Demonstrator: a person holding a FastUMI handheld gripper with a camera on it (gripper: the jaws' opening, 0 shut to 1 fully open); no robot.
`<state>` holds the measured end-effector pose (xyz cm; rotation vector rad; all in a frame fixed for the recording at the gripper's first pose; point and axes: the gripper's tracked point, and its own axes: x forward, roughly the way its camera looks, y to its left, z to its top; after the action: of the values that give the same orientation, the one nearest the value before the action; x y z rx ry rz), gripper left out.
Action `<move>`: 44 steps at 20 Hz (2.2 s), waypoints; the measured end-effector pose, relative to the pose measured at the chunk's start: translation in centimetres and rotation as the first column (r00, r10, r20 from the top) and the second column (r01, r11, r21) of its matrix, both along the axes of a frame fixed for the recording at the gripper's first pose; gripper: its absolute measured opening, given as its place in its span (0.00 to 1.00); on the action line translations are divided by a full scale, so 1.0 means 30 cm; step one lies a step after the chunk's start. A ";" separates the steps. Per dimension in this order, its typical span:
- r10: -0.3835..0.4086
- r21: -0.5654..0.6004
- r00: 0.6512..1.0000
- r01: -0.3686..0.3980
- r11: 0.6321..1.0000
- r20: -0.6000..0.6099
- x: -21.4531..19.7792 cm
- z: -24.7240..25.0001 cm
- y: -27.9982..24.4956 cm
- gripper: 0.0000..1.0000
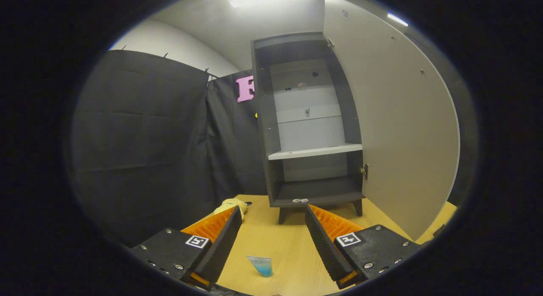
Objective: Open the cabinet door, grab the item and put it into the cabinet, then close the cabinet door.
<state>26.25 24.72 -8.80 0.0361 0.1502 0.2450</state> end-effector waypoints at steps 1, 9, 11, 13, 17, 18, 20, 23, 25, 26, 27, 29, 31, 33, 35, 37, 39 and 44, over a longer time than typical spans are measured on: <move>0.000 -0.005 1.000 0.000 1.000 -0.018 0.003 -0.041 0.008 0.93; 0.007 -0.077 0.989 -0.019 0.997 -0.150 -0.001 -0.318 0.071 0.93; 0.010 -0.094 0.984 -0.026 0.995 -0.176 0.002 -0.374 0.095 0.93; 0.008 -0.110 0.979 -0.031 0.993 -0.203 0.004 -0.432 0.109 0.93; -0.025 -0.136 0.961 -0.013 0.991 -0.274 0.006 -0.558 0.106 0.92; -0.035 -0.140 0.956 -0.007 0.990 -0.293 0.004 -0.586 0.103 0.92; -0.050 -0.146 0.943 0.001 0.989 -0.329 0.002 -0.636 0.100 0.88; -0.069 -0.169 0.940 0.012 0.986 -0.333 0.018 -0.657 0.097 0.68; -0.060 -0.172 0.939 0.002 0.985 -0.338 0.015 -0.659 0.101 0.54; -0.056 -0.167 0.939 -0.002 0.986 -0.341 0.017 -0.654 0.104 0.54; -0.053 -0.165 0.940 -0.003 0.986 -0.337 0.018 -0.640 0.104 0.53; -0.046 -0.160 0.944 -0.008 0.987 -0.328 0.029 -0.601 0.107 0.53; -0.043 -0.160 0.946 -0.009 0.987 -0.320 0.037 -0.550 0.096 0.53; -0.039 -0.152 0.950 -0.010 0.988 -0.311 0.047 -0.483 0.078 0.53; -0.037 -0.155 0.954 -0.010 0.988 -0.297 0.066 -0.412 0.052 0.53; -0.030 -0.162 0.961 -0.015 0.987 -0.276 0.092 -0.339 0.029 0.53; -0.037 -0.171 0.965 -0.008 0.985 -0.259 0.118 -0.268 0.000 0.53; -0.056 -0.166 0.978 0.023 0.986 -0.199 0.226 -0.067 -0.046 0.53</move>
<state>33.02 23.33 -10.80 -0.0984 0.3727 0.1880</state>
